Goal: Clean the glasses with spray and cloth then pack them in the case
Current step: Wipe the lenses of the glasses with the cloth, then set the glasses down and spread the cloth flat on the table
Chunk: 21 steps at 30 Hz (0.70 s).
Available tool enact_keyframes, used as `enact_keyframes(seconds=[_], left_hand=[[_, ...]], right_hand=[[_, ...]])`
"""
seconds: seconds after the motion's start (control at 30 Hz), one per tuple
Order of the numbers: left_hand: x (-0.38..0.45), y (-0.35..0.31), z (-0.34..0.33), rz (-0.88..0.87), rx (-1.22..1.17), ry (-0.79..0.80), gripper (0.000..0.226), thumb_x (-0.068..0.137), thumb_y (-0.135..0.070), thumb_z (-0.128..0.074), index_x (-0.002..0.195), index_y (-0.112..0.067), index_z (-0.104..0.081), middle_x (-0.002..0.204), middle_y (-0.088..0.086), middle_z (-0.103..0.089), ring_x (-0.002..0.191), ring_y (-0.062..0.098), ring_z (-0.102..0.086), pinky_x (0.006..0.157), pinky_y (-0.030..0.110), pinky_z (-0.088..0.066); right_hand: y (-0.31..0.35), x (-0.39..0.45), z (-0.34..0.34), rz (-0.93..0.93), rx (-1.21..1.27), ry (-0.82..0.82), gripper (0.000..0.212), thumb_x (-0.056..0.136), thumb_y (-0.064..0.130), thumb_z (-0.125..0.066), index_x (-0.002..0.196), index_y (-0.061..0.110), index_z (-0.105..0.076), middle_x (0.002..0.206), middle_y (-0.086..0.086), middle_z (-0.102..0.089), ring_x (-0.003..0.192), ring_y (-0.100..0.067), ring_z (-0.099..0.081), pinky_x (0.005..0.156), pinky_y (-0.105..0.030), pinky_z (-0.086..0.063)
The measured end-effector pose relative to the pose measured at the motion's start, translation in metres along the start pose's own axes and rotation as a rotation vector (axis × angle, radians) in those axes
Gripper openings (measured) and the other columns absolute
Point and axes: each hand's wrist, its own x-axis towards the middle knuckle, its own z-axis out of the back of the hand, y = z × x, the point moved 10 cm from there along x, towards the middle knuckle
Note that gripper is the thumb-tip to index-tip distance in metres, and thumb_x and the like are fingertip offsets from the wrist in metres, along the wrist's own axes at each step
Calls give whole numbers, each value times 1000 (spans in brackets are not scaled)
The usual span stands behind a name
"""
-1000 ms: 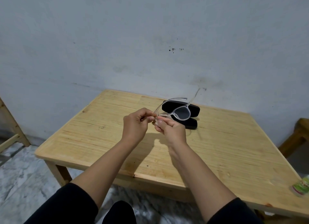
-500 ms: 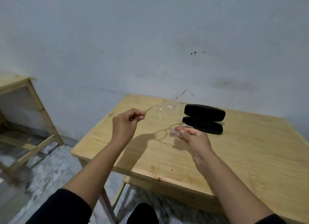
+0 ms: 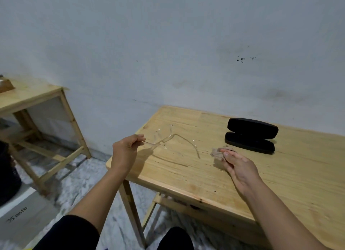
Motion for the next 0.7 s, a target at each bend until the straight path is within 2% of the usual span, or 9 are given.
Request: enact_keyframes(seconds=[0.07,0.13,0.2,0.3,0.4,0.43,0.5,0.57,0.7], left_hand=[[-3,4,-3,11,4,14,17,80,11,-60,88,2,-72,98,14,-71,77,13,-64,78,0,-44],[-5,7,-7,24,11,31,18,81,9,-59,90,0,-72,99,13,-72,77,13,-64,85,15,-50],[-6,8,-11,19,43,56,19,82,6,-60,94,-2,-72,99,10,-72,77,11,-64,87,22,-48],[-8,6,-15,-17,82,80,22,83,3,-60,100,-6,-71,97,7,-73,75,6,-62,89,21,-47],[-9,2,-16,-74,121,103,25,84,3,-60,101,-10,-71,100,5,-73,79,2,-61,88,8,-39],[-9,0,-16,-101,134,106,26,83,3,-61,103,-11,-71,102,5,-72,80,2,-61,89,9,-40],[-11,-7,-14,-178,165,85,29,81,4,-63,104,-12,-70,105,7,-72,84,2,-59,90,22,-47],[-13,-19,-11,-253,176,45,31,79,6,-65,104,-10,-70,103,9,-72,82,2,-59,86,29,-52],[-25,-64,-26,-363,109,47,26,77,0,-69,101,-9,-70,97,7,-73,84,2,-60,79,13,-46]], right_hand=[[-1,0,0,-1,2,2,16,87,-1,-56,83,5,-70,112,-14,-67,103,-23,-64,79,-22,-56],[-1,-1,0,-2,5,3,16,87,-1,-56,83,5,-70,111,-14,-68,102,-22,-64,81,-23,-56],[-1,-1,0,-4,7,5,16,88,-1,-55,84,5,-70,111,-14,-68,102,-21,-65,83,-23,-55],[-1,-2,-1,-1,16,17,15,88,-1,-56,86,4,-70,113,-15,-67,104,-22,-64,84,-22,-54],[1,-4,-1,-8,35,19,14,87,-1,-57,87,3,-70,112,-15,-68,101,-21,-65,82,-22,-55],[2,-4,-1,-9,36,22,14,87,-1,-57,87,4,-70,111,-15,-68,100,-20,-66,81,-22,-55],[4,-5,-2,-12,34,27,14,87,0,-57,88,4,-71,108,-14,-70,97,-19,-67,80,-23,-56],[5,-7,-1,-20,27,26,14,87,1,-58,91,3,-71,104,-13,-72,96,-19,-68,79,-23,-57],[10,-10,5,-16,-3,15,14,87,2,-60,92,5,-72,100,-12,-73,95,-20,-70,77,-23,-58]])
